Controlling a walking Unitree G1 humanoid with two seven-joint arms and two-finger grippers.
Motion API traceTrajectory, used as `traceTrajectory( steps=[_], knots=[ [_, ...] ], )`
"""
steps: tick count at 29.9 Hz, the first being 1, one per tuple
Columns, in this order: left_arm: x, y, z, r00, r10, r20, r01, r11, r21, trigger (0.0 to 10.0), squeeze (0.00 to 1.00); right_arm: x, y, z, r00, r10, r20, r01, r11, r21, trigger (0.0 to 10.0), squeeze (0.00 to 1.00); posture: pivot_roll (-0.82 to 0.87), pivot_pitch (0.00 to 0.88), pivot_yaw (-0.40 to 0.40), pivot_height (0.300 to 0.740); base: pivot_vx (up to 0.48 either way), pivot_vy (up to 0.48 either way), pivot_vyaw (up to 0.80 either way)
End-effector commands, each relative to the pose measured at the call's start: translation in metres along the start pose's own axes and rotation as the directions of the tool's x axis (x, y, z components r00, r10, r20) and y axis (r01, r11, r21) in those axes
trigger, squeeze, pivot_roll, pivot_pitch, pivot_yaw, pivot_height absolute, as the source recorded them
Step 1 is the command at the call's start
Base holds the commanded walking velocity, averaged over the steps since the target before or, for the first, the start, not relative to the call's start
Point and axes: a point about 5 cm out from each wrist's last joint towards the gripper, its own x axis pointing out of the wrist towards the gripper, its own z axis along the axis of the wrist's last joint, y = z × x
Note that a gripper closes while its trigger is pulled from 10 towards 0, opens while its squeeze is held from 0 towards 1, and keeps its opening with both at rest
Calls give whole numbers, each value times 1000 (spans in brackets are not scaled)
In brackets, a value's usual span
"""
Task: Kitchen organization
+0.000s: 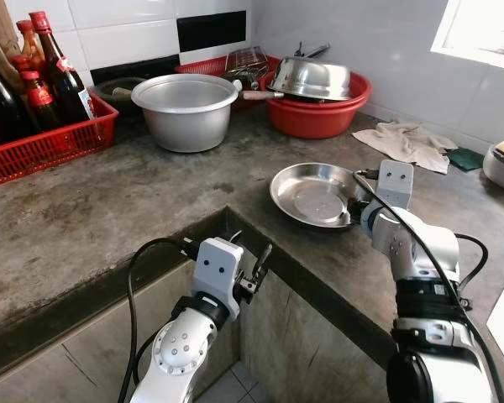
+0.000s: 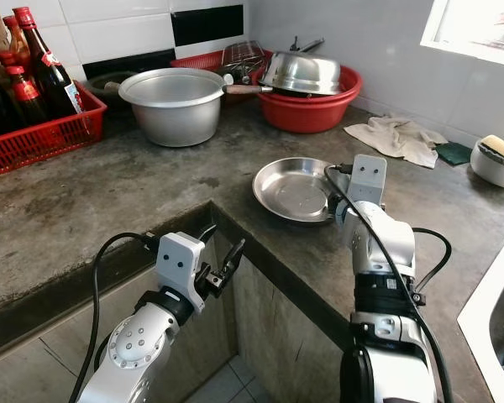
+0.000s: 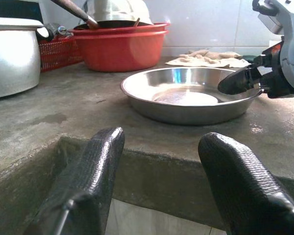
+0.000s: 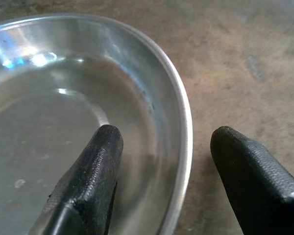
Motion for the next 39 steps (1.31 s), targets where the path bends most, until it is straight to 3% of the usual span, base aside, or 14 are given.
traceTrajectory(
  steps=[1,12,13,14,21,27,28,29,32,35,39],
  knots=[
    [-1,0,3,1000,5,8,-5,1000,7,10000,0,0,0,7,1000,-4,-14,4,1000,2,10000,0,81,44,-51,740,0,0,0],
    [0,0,3,1000,8,7,-8,1000,9,10000,0,4,3,-10,984,10,-180,-17,999,-38,10000,0,80,45,-54,740,0,0,0],
    [0,0,3,1000,9,8,-9,1000,8,10000,0,5,4,-14,979,11,-204,-20,999,-41,1294,0,79,46,-54,740,0,0,0],
    [0,0,3,1000,9,8,-9,1000,8,10000,0,5,3,-14,978,7,-207,-14,999,-36,0,0,78,45,-55,740,0,0,0],
    [0,1,2,1000,14,6,-14,1000,10,10000,0,6,4,-12,978,12,-206,-4,999,39,0,0,80,46,-57,740,0,0,0],
    [0,2,2,1000,18,5,-18,1000,13,10000,0,5,4,-9,980,17,-198,14,988,153,0,0,81,43,-57,740,0,0,0],
    [0,1,2,1000,18,6,-18,1000,12,10000,0,5,3,-8,983,26,-182,15,975,221,0,0,81,38,-58,740,0,0,0],
    [0,1,2,1000,18,6,-18,1000,12,10000,0,5,3,-8,983,26,-182,15,975,221,0,0,81,38,-58,740,0,0,0],
    [0,1,2,1000,17,5,-17,1000,14,10000,0,1,4,-3,992,49,-115,-5,934,356,0,0,82,35,-56,740,0,0,0],
    [0,1,1,1000,17,5,-17,1000,14,10000,0,0,4,-1,994,53,-97,-12,925,379,0,0,83,28,-59,740,0,0,0],
    [1,1,2,1000,16,7,-16,1000,15,10000,0,-11,8,5,995,97,11,-88,844,528,0,0,80,19,-51,740,0,0,0]
  ],
)
